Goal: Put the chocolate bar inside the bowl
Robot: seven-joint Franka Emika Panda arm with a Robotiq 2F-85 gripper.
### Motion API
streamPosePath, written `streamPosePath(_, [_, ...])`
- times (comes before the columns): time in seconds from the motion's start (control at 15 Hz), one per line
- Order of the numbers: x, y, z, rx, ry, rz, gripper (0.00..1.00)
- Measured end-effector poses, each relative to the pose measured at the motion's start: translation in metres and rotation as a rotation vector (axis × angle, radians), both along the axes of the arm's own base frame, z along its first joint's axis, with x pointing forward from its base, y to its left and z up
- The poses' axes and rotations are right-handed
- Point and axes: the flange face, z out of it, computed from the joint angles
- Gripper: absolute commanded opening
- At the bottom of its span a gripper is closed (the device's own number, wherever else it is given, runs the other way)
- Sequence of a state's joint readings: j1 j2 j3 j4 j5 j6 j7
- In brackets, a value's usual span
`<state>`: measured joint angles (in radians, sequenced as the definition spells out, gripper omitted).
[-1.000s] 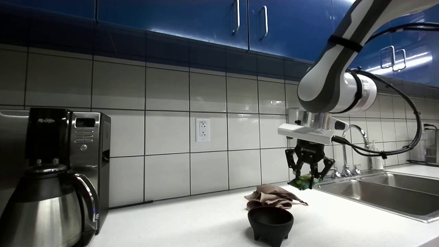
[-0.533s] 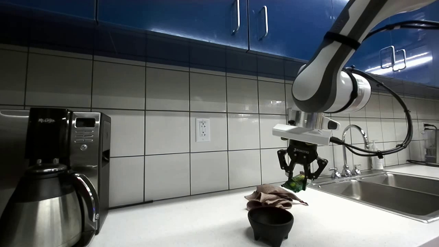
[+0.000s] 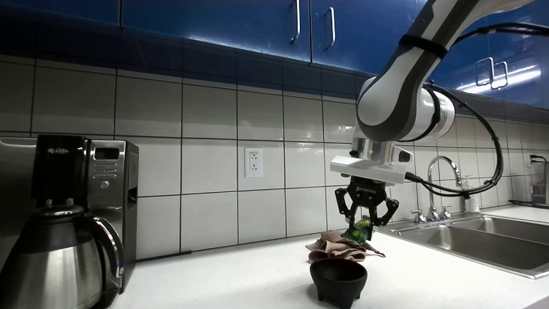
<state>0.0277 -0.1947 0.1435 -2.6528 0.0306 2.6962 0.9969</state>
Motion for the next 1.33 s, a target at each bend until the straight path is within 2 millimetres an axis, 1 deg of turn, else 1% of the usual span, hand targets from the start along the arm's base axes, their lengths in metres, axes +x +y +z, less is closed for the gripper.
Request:
streamPosePath(0.67, [0.000, 0.028, -0.012, -0.073, -0.050, 0.013, 0.16])
streamPosePath(1.07, [0.001, 0.044, -0.031, -0.081, -0.019, 0.031, 0.16])
streamPosePath(1.33, [0.006, 0.051, -0.040, -0.084, -0.007, 0.034, 0.16])
